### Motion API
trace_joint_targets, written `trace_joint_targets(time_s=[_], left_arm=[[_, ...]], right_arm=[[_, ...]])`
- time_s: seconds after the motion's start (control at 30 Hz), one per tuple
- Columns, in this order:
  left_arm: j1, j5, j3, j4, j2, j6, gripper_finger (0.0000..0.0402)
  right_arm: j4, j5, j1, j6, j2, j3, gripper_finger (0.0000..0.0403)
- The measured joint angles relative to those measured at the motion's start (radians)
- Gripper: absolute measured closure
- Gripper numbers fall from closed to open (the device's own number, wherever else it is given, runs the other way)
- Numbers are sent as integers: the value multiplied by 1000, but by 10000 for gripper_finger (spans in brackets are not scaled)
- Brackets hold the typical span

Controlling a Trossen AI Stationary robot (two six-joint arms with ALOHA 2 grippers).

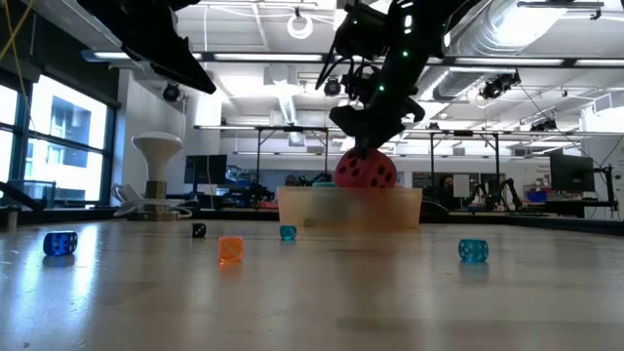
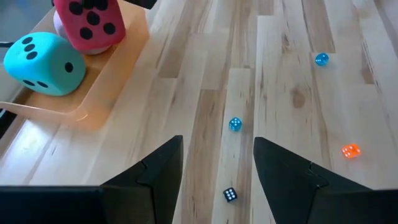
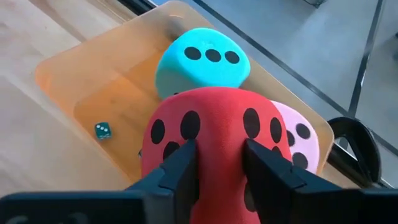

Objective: Pick & Place Dice
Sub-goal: Put the large red die into the orange bin

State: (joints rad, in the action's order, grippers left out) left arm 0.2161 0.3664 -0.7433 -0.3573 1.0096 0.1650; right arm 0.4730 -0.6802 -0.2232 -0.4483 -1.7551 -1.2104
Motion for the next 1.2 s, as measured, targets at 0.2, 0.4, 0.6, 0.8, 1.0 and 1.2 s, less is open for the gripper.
trace_joint_targets(time_s=[0.2, 0.4, 0.6, 0.8, 1.0, 1.2], left_arm=[[0, 2, 0, 1, 0, 10, 213], [0, 2, 0, 1, 0, 12, 213], [0, 2, 0, 1, 0, 12, 213], [0, 2, 0, 1, 0, 12, 213], [0, 2, 0, 1, 0, 9, 213], [-2, 2, 0, 1, 0, 7, 213]], right_arm=[[-63, 23, -15, 30, -6, 4, 210], [-79, 24, -21, 87, -6, 4, 151], [-183, -36, 14, 230, -1, 4, 125], [-187, -87, 27, 229, 16, 3, 126], [-10, -193, 4, -27, 16, 3, 128], [-13, -22, -9, -78, 16, 3, 128]])
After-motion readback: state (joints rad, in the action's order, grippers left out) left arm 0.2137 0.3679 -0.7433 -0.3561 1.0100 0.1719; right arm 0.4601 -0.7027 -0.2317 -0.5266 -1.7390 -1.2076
